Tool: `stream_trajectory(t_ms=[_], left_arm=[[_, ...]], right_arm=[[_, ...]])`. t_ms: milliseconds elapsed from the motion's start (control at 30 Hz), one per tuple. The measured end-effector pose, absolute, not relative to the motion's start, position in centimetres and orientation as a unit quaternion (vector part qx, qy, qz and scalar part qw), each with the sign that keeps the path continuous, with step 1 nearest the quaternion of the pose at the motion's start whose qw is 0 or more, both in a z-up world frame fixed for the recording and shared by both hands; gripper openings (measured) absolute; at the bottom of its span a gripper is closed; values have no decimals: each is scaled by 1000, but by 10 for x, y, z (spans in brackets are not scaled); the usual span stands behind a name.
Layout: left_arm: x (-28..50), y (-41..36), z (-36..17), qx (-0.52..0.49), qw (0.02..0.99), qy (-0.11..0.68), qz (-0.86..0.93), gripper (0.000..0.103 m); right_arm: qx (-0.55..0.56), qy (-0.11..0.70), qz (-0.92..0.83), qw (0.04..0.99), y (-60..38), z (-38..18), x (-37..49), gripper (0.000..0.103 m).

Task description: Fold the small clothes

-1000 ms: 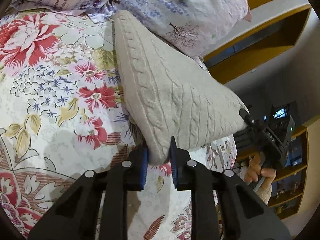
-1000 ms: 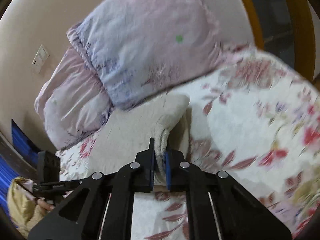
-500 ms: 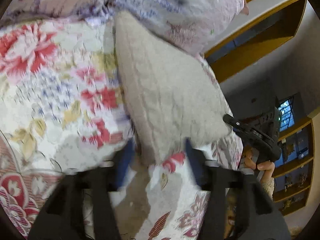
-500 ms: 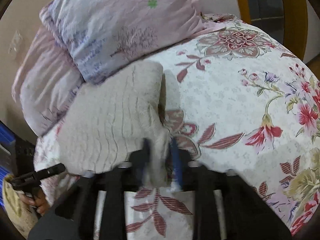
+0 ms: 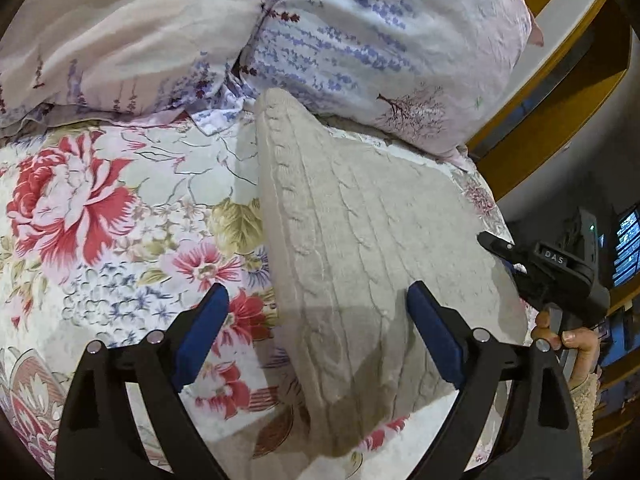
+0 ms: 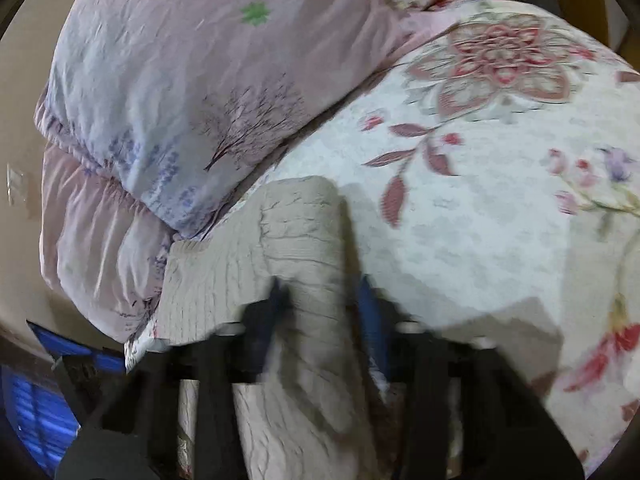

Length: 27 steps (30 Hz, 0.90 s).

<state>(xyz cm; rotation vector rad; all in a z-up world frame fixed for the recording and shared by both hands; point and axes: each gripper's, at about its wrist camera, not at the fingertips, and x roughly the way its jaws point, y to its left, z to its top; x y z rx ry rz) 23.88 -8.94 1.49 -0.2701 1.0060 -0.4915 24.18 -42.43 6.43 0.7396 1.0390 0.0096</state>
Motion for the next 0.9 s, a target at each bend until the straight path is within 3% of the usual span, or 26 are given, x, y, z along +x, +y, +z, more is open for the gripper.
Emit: stream_trajectory(t_ms=[167, 467, 567, 667, 900], left_arm=[[242, -95, 16, -118, 839, 479, -228, 94], [241, -104, 11, -106, 839, 481, -232, 96], [242, -103, 11, -110, 837, 483, -232, 96], [242, -101, 11, -115, 836, 485, -231, 96], [243, -95, 8, -139, 826, 494, -234, 97]], right_arm=[[281, 434, -15, 856, -419, 87, 241, 8], [221, 491, -80, 839, -409, 51, 248, 9], [199, 490, -82, 845, -406, 58, 247, 15], [196, 469, -91, 856, -408, 73, 239, 31], [190, 429, -41, 882, -393, 103, 221, 31]])
